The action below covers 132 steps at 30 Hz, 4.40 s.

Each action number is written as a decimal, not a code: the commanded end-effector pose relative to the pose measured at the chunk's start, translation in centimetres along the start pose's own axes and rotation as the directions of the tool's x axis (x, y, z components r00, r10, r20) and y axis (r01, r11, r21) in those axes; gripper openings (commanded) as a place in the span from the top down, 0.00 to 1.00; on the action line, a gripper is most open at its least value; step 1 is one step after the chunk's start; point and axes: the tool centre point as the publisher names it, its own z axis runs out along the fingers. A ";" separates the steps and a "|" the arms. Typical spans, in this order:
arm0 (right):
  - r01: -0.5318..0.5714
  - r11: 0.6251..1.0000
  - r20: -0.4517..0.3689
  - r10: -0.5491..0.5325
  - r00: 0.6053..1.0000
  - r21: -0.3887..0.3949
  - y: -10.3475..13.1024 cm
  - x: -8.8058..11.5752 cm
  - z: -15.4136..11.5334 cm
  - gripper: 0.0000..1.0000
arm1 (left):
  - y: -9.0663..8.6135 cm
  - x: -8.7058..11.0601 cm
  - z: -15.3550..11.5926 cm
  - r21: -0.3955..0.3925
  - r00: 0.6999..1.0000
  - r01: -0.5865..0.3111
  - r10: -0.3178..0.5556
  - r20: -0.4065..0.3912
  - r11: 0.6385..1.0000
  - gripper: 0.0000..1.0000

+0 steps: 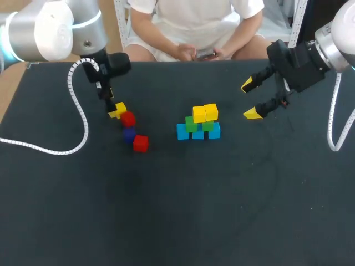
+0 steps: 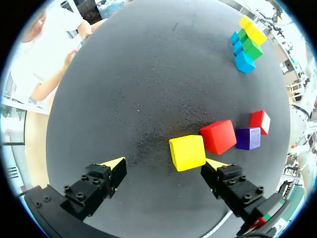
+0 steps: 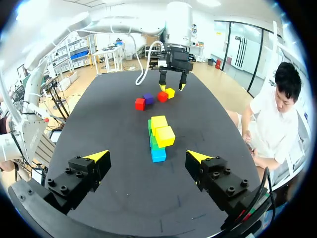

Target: Place the blue cubes, place green cubes on the blue cubes, place the yellow cubes on the green cubes, then place the red cubes on the yellow cubes, and place purple cube on the red cubes.

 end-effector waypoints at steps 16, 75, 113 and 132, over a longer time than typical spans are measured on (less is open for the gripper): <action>0.000 1.000 0.001 0.000 1.000 0.003 0.1 0.0 0.0 0.00 | 0.9 -1.0 0.7 0.012 1.000 -0.022 0.022 0.010 1.000 0.00; 0.000 1.000 0.001 0.000 1.000 0.003 0.1 0.0 0.0 0.00 | -21.3 -0.6 -4.3 -0.183 0.999 0.054 -0.054 0.002 0.982 1.00; 0.000 1.000 0.001 0.000 1.000 0.003 0.1 0.0 0.0 0.00 | -33.0 -10.8 -0.5 0.030 0.994 0.011 -0.014 0.109 0.999 1.00; 0.000 1.000 0.001 0.000 1.000 0.003 0.1 0.0 0.0 0.00 | -32.5 -10.0 2.2 -0.008 1.000 0.016 -0.016 0.023 1.000 1.00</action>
